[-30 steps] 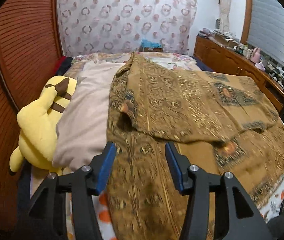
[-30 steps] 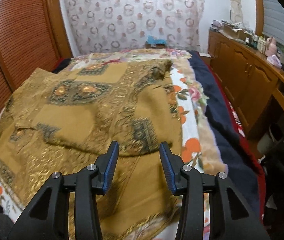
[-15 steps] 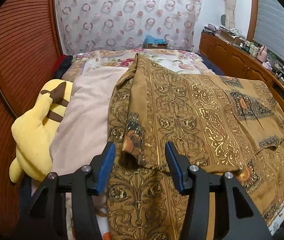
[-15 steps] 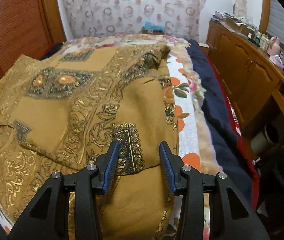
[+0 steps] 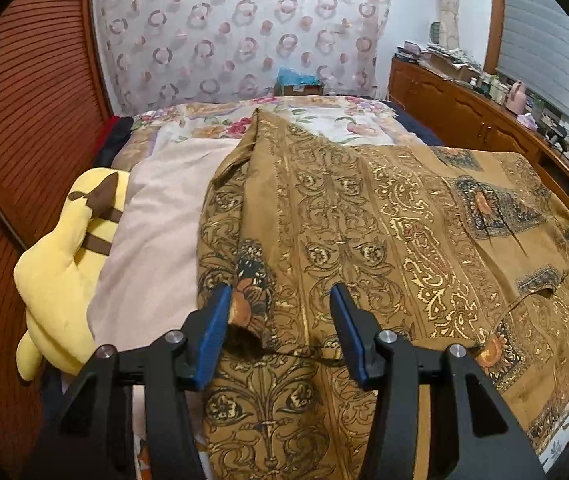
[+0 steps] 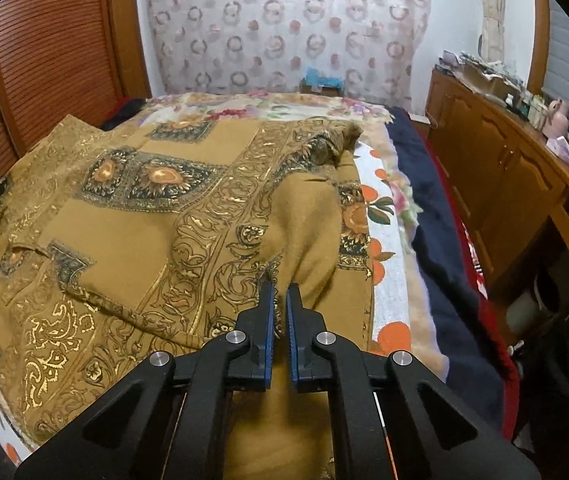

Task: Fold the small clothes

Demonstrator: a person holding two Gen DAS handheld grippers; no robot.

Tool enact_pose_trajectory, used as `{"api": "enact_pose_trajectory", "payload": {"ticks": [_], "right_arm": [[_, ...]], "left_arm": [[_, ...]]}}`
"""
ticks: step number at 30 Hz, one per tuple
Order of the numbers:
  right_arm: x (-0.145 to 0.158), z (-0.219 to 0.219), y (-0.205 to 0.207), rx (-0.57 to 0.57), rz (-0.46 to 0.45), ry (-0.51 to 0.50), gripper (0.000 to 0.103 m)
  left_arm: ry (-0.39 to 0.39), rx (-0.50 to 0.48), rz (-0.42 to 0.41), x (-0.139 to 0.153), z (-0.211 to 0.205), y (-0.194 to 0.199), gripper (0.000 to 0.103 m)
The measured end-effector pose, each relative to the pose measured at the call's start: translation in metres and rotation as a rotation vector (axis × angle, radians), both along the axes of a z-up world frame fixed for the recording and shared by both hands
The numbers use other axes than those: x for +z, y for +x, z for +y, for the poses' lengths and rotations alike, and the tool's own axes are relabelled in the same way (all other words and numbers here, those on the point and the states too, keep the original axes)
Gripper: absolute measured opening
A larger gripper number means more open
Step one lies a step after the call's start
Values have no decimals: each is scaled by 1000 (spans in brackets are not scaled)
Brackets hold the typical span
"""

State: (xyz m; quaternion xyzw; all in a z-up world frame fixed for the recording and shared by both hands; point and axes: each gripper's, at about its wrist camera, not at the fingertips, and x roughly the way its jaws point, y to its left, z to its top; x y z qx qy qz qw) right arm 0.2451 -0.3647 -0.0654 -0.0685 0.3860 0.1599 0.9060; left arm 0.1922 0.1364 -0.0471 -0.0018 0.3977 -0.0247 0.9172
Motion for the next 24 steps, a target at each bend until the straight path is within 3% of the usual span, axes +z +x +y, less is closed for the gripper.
{"api": "enact_pose_trajectory", "payload": {"ticks": [3,6,8,9,10,17,24], "right_arm": [[-2,1,2,-3,4,-7,3],[-3,2,2,-4,8,-14,3],[-4,2,2,-3,8,-15,3],[-4,2,2,-3,6,-15,2],[-3,2,2,-3,2,-13,2],[18,-6,-12,1,-66,34,0],[52,-22,-45,24,-120,76,0]], "left_arm": [[13,-13,8,-1,-4,1,31],[22,-16,14,-1,-6,3,30],[50,-5,35,-4,-7,6,18],[58,-1,41,-6,-6,8,3],[58,2,43,-6,-5,8,0],[9,-35,-61,29,-8,-28,0],[-41,-65,-157,65,-9,-89,0]]}}
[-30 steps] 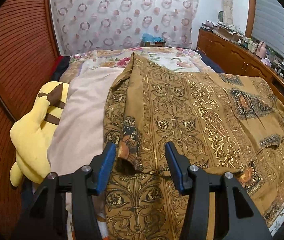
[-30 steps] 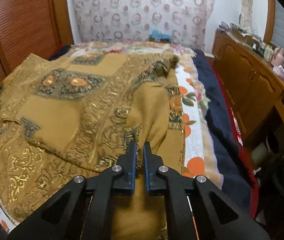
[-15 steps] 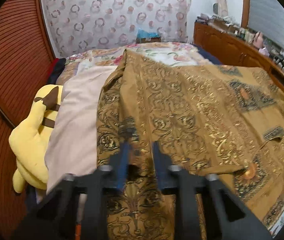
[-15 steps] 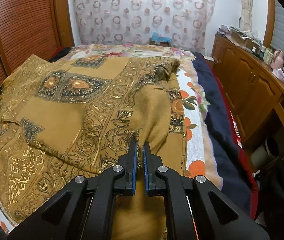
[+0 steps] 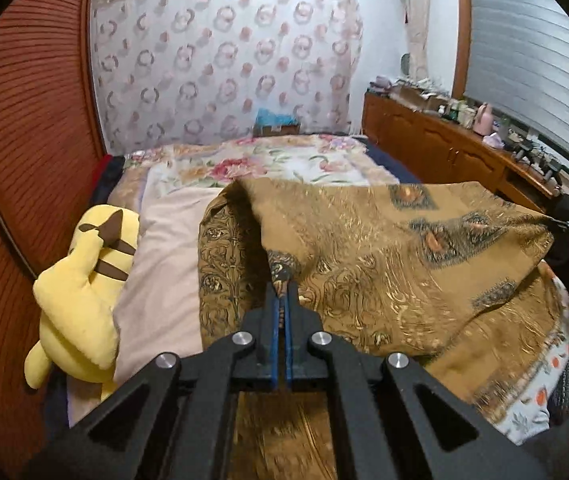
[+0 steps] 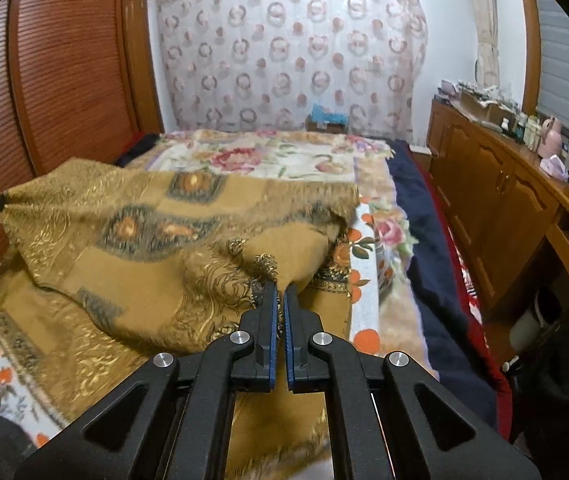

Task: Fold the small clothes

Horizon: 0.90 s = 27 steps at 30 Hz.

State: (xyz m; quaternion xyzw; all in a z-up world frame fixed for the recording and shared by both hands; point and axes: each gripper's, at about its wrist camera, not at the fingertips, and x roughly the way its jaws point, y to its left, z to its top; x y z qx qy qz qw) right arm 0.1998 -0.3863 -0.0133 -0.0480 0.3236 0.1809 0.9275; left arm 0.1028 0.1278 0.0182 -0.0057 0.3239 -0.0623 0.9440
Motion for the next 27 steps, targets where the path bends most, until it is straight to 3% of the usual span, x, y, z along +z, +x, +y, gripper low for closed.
{"api": "enact_pose_trajectory", "payload": {"ticks": [5,10,17,21,27], "right_arm": [[19,-13,-30,12,-23,1,0],[11,-20,-52,21,12,-27,0],[-31,-25,-53,-8,117,-36,1],[-29,-25,-55,-5,120,-35,1],[-11,-17,-64,2,68,-71,6]], "left_arm": [[-42,-4,-25,8,6,-40,0],[-44,31,21,-19,9,-72,0],[-60,58,96,-64,5,-79,0],[-43,79,104,-70,3,-85,0],[-81,96,96,-71,5,-90,0]]}}
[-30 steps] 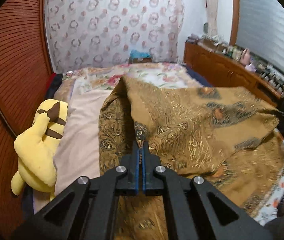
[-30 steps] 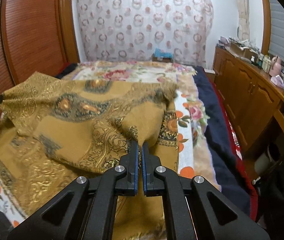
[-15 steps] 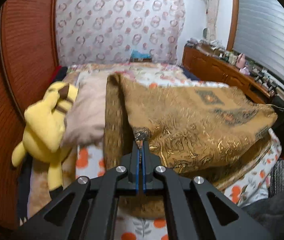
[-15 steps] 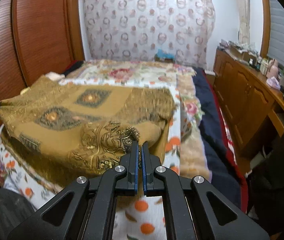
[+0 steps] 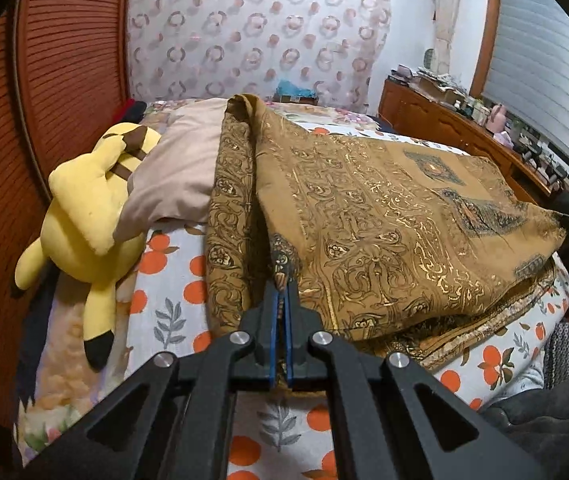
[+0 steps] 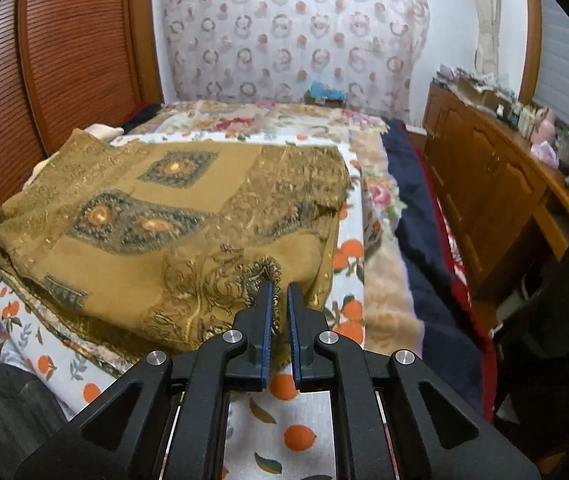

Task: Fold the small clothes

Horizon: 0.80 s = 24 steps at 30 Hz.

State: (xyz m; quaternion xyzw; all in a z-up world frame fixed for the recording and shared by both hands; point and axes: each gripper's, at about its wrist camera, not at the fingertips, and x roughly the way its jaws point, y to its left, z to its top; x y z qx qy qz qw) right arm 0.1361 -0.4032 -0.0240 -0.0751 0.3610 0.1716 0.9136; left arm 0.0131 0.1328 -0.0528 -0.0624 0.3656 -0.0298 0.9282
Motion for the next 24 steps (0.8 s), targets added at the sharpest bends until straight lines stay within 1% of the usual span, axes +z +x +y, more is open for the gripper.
{"api": "enact_pose_trajectory", "payload": {"ticks": [4,5,9,10,11,12,14,16,19,22,24], "right_arm": [[12,9,0,-1,-35,-7,10],[14,12,-1,0,-41,-7,13],[19,30,0,42,-50,1,22],[18,37,1,62,-41,2,22],[16,45,3,82,-30,2,22],[13,53,3,98,-25,0,22],[5,70,7,126,-12,0,23],[-5,86,10,155,11,9,23],[-21,108,14,183,38,12,23],[-36,123,17,208,73,18,23],[-47,133,19,220,97,0,24]], "left_arm": [[23,0,-4,3,-2,0,0],[31,-2,-4,4,-2,-1,1],[71,-6,-21,12,-4,-2,8],[75,-7,-22,13,-4,-2,14],[75,-7,-23,13,-3,-2,19],[76,-7,-25,13,-3,-1,27],[77,-13,-24,13,-3,0,30],[82,-13,-18,12,-4,1,41],[87,-3,-6,8,-2,6,45],[87,10,14,1,0,12,46],[90,19,27,-3,2,15,47]]}}
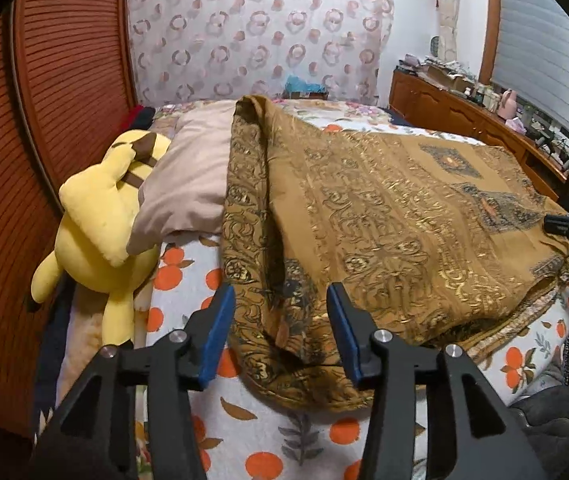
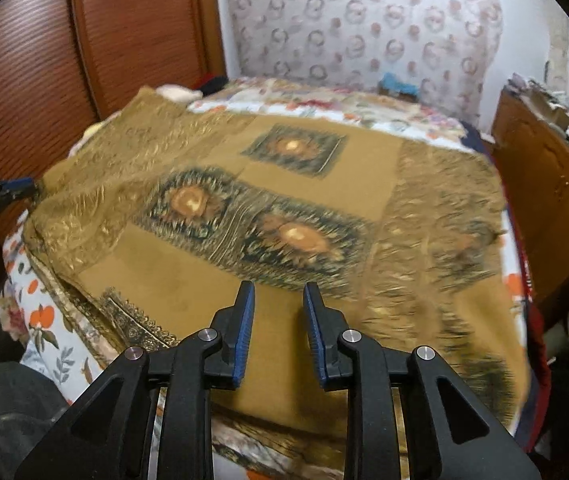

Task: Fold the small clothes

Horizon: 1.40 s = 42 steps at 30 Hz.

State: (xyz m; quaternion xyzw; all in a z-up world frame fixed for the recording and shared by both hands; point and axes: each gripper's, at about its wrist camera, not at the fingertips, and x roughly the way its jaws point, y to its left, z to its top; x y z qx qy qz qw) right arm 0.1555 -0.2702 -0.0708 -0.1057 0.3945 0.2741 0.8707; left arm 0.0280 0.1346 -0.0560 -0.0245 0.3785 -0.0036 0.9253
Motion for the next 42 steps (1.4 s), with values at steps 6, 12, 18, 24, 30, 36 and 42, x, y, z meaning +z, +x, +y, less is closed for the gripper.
{"api": "enact_pose_trajectory", "payload": {"ticks": [6,12,18,24,30,36,42], "right_arm": [[-19,10,1,-3,17,-46,28],[-22,7,-4,-10,9,-21,38],[-22,15,-11,-30,-20,-75,49],[-22,15,-12,-85,-11,-76,54],[-23,15,-19,-128,-48,-77,60],[-25,9,-25,-153,-58,-52,64],[-26,10,-27,-153,-65,-51,65]], "left_arm": [[-9,18,41,-16,6,9,47],[-29,29,63,-28,11,14,47],[-57,40,67,-35,16,15,47],[-66,42,63,-36,18,15,47],[-100,30,48,-36,19,19,47],[-164,-27,45,-36,15,24,11],[-171,-58,-16,-21,4,17,6]]}}
